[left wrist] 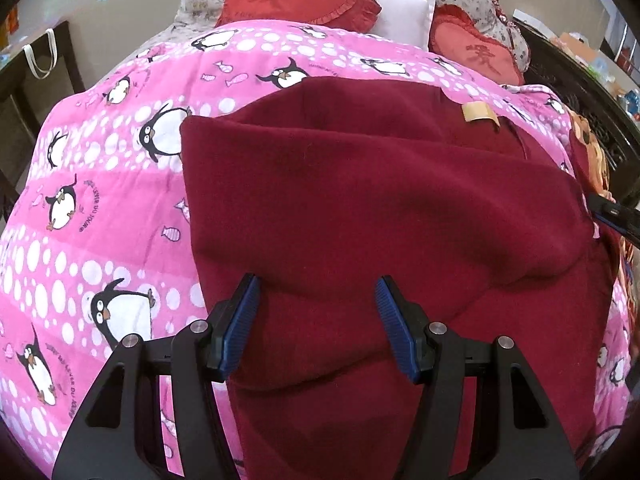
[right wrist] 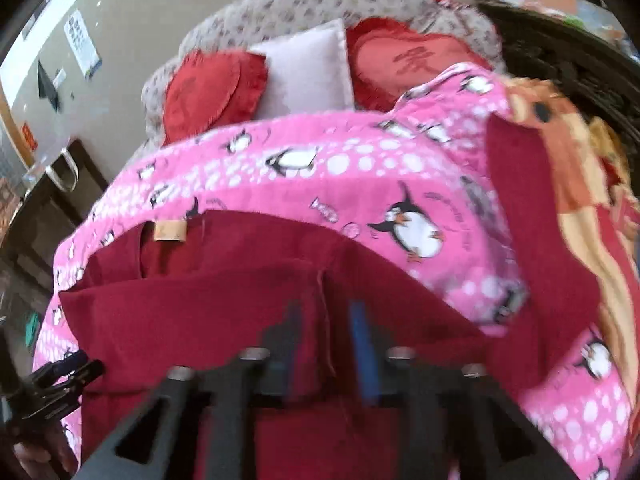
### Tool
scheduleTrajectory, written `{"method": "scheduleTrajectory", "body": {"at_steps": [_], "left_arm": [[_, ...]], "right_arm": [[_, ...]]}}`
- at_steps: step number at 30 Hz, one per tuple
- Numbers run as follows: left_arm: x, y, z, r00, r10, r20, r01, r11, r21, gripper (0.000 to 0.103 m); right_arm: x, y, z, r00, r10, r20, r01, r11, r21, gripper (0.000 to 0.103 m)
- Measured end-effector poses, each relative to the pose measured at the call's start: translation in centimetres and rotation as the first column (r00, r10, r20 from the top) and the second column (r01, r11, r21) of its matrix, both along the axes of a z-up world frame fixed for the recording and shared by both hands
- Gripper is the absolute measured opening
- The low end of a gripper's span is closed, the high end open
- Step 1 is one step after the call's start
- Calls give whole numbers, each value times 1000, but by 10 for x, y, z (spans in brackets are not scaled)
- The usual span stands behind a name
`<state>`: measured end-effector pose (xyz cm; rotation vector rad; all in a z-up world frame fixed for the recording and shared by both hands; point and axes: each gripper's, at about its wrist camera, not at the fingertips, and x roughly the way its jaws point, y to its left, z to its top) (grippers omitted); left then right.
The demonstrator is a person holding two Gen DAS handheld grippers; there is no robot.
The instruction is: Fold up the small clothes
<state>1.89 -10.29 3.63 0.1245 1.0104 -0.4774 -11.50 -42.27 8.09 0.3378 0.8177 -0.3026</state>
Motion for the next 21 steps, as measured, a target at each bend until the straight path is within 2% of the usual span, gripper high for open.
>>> {"method": "scheduleTrajectory", "body": {"at_steps": [3,5,7,10,17,21], "left_arm": [[-1,-2,-4,1000,18,11,-19,1000,10,60],[-4,-5,-5,999,21,34,-22,999,30,60],[-6,-8,-5,999,21,41,-23,999,44,60],[-11,-7,1,999,12,37,-14,999,50,60],[-24,-5,12,999,15,44,-16,999,37,60],[-30,-8,15,999,7,48,-10,999,45,60]], "right_arm": [[-2,19,-2,997,73,8,-73,997,-2,45],[6,28,-15,995,88,-42,-89,996,-22,45],[14,30,-38,989,67,-131,-74,996,-51,45],[6,21,-39,994,43,-104,-44,999,-3,45],[-19,26,-22,995,41,-93,-40,999,16,45],[-28,27,-26,995,42,-95,-40,999,25,47]]}}
